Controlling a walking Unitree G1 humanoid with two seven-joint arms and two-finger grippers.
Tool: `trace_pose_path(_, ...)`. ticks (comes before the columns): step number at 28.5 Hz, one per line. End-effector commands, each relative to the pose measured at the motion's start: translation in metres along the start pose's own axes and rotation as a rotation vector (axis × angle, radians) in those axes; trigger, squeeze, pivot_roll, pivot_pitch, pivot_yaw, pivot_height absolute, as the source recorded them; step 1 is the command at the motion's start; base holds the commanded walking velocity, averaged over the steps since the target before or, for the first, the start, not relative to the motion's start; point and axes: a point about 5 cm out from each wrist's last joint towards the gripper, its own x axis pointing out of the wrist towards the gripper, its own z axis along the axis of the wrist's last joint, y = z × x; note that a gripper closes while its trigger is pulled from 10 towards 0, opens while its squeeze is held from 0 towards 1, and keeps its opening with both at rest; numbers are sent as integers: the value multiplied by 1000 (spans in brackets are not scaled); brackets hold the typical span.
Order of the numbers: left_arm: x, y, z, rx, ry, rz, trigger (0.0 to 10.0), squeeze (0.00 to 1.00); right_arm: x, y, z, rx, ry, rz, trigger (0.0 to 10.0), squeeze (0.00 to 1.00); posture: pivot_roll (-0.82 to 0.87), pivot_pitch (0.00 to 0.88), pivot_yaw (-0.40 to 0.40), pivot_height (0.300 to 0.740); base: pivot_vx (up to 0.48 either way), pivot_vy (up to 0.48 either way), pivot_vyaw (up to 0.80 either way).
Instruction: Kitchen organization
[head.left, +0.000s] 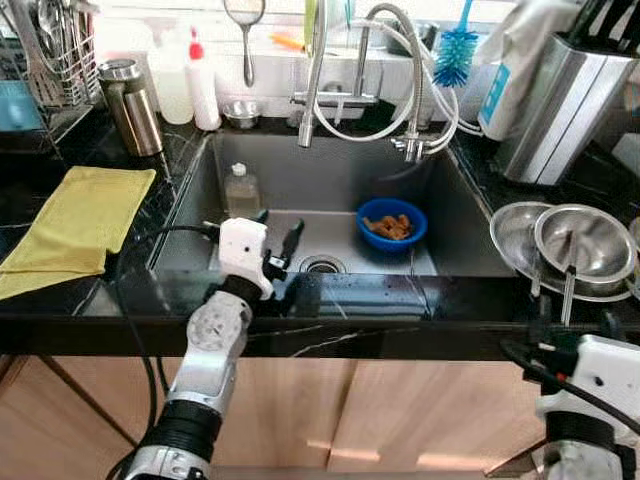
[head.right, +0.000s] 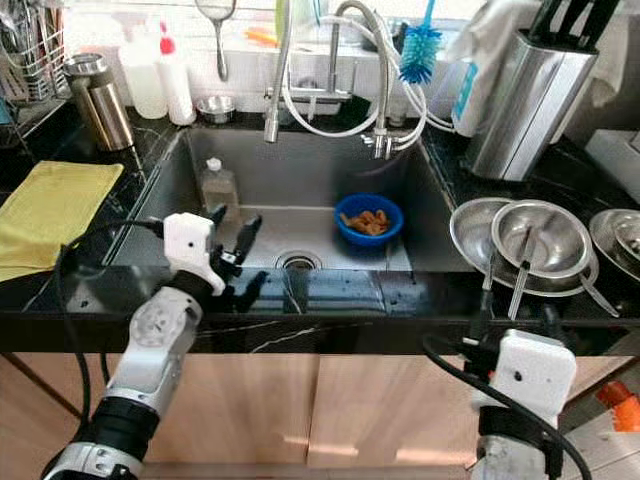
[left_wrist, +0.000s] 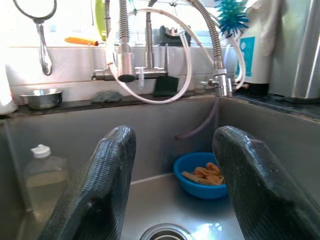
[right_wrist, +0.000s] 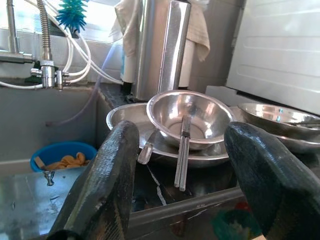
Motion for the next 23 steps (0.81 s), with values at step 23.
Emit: trace_pose_path(23,0,0,1,20,-5,-8,10000,0,19,3,-7,85,63,-35,10000,0,54,37,-61,740,0,0,0)
